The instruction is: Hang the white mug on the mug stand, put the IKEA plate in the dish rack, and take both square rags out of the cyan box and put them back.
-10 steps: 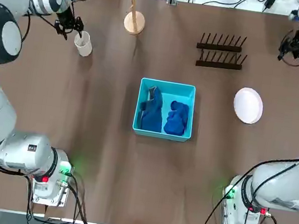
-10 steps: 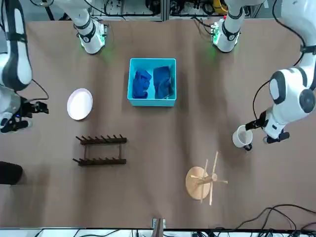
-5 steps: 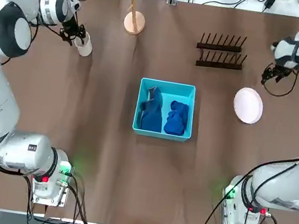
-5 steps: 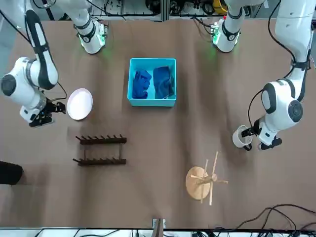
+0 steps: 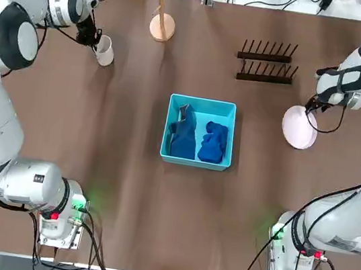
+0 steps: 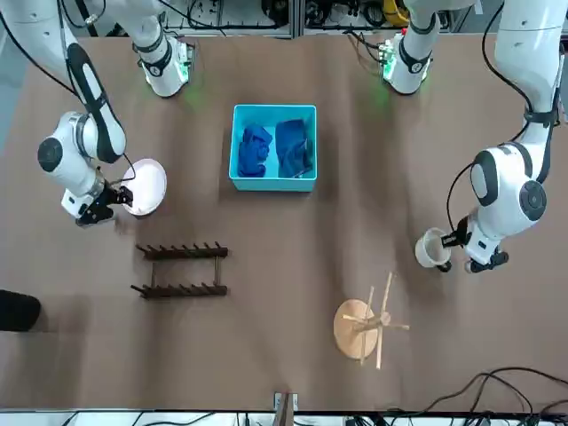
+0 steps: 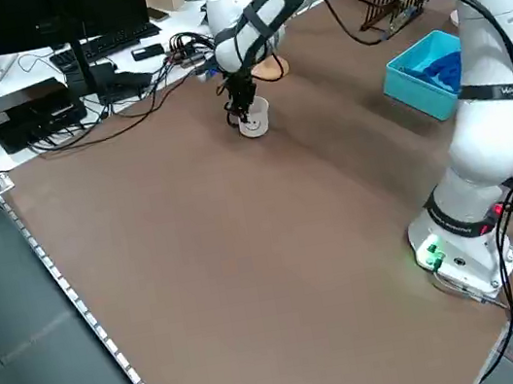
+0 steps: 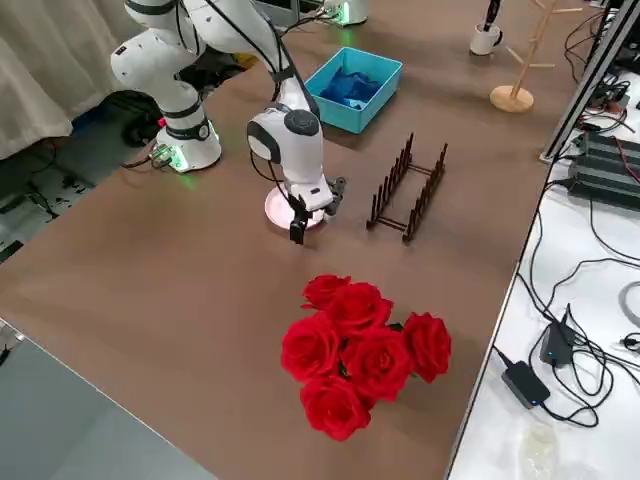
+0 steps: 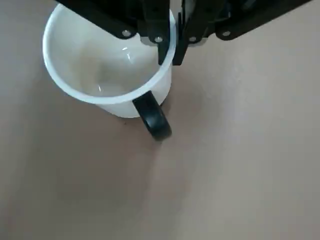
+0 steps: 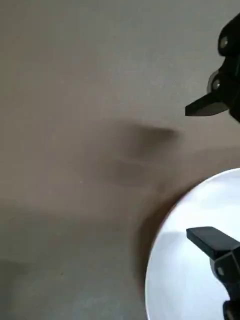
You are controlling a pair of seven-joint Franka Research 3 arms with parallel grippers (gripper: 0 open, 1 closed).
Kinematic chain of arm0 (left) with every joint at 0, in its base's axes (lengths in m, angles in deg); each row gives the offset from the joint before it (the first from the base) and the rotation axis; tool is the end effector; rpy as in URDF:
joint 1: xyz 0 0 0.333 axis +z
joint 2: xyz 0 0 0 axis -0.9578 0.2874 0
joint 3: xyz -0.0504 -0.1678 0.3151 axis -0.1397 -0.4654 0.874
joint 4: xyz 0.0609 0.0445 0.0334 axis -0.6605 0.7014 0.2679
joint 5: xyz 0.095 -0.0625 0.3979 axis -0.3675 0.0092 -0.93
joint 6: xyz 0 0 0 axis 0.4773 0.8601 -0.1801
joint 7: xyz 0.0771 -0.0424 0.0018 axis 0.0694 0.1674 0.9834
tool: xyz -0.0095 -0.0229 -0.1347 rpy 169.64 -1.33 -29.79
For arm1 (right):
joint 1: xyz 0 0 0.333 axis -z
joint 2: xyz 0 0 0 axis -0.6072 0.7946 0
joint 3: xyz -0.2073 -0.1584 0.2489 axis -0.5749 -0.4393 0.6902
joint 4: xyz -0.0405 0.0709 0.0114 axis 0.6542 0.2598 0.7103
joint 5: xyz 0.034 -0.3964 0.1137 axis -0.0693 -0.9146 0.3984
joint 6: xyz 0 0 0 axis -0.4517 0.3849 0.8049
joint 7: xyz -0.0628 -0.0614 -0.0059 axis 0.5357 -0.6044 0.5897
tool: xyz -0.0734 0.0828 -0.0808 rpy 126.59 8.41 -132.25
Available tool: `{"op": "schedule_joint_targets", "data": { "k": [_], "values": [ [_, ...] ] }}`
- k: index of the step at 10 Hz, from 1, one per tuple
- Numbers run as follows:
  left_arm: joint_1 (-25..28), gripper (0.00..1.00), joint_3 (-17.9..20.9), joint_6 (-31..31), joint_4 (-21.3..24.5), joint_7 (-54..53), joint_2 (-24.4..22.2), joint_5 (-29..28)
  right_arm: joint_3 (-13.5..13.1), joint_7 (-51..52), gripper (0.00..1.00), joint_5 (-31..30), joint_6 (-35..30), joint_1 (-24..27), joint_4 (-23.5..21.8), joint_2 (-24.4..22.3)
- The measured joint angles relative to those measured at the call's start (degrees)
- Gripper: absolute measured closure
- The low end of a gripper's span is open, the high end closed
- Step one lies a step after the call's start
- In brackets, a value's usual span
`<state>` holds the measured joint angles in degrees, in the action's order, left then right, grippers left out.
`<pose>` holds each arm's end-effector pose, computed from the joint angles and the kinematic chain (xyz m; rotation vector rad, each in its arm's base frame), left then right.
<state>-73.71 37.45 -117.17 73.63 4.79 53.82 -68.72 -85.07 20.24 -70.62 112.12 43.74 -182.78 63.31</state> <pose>0.6415 0.0351 0.2395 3.0654 0.3361 -0.0251 0.4982 -0.1114 0.1798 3.0725 0.4370 -0.0768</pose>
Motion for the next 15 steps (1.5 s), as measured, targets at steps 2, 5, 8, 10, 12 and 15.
{"op": "schedule_joint_targets", "data": {
  "k": [2,5,8,10,12,15],
  "values": [
    [-0.31,0.93,-0.59,-0.98,-1.99,-2.77,-1.64,-0.02,0.20,3.60,0.06,0.00,-0.04,-0.46,0.00,0.17],
    [-0.47,0.93,-3.39,-0.87,-5.75,-11.11,-7.08,-0.03,0.15,4.52,0.22,0.00,-0.04,-0.45,0.00,0.44],
    [-0.97,0.93,-7.50,-0.87,-9.49,-15.25,-7.07,-6.70,0.17,4.88,0.41,0.00,-0.02,-0.45,0.00,0.77],
    [-1.30,0.93,-9.53,-0.90,-13.02,-19.75,-5.25,-9.28,0.14,4.89,0.55,0.00,-0.01,-0.44,0.02,0.79],
    [-1.42,0.93,-11.49,-0.92,-17.23,-22.69,-2.58,-11.79,0.08,4.99,0.88,0.00,-0.01,-0.31,0.12,0.76],
    [-1.59,0.93,-13.81,-0.92,-22.57,-22.95,1.13,-17.19,0.05,5.64,0.95,0.03,-0.50,-0.15,0.84,0.33]
  ]
}}
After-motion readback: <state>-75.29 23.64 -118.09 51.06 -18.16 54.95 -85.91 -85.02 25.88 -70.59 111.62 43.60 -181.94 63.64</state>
